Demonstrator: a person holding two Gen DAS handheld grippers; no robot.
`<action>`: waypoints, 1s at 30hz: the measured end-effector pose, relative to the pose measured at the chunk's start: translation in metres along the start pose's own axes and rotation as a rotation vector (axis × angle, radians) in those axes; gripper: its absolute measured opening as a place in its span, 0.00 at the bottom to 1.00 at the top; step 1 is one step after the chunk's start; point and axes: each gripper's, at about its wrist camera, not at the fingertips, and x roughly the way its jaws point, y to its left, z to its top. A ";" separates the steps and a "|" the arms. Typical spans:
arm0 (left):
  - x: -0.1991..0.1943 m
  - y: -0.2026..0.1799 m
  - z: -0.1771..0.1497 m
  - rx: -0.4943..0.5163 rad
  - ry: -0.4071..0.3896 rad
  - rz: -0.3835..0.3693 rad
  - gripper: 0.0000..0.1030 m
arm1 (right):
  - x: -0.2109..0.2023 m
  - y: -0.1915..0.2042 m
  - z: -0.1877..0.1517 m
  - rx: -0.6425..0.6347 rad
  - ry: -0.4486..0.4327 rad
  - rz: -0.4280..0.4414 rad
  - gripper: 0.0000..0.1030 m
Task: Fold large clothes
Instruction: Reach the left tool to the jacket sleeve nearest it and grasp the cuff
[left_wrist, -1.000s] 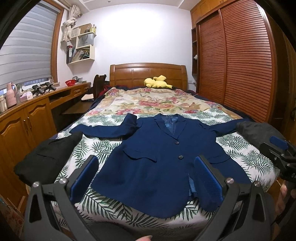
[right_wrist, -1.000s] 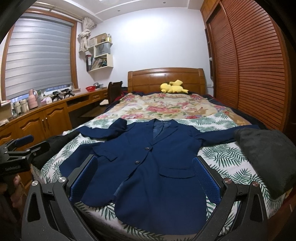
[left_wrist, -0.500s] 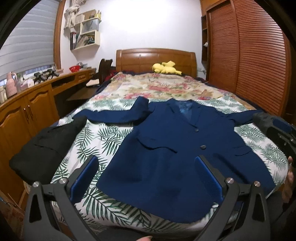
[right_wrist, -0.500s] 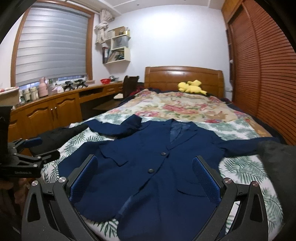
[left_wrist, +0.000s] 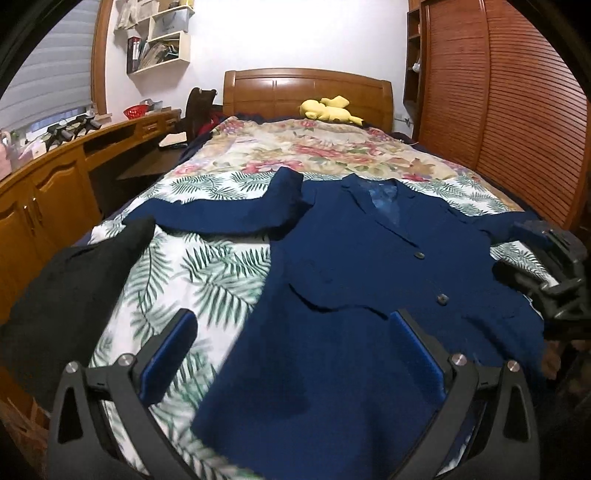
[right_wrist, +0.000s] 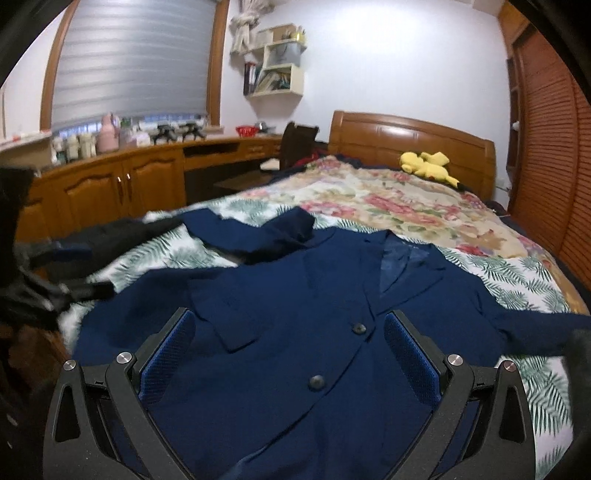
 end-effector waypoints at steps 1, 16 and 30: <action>0.006 0.004 0.005 0.003 0.007 0.000 1.00 | 0.010 -0.003 -0.001 -0.008 0.011 -0.012 1.00; 0.140 0.078 0.080 -0.072 0.099 -0.039 0.92 | 0.063 -0.039 -0.013 0.029 0.139 0.021 1.00; 0.252 0.136 0.094 -0.254 0.222 0.000 0.81 | 0.098 -0.045 -0.023 -0.005 0.199 0.018 1.00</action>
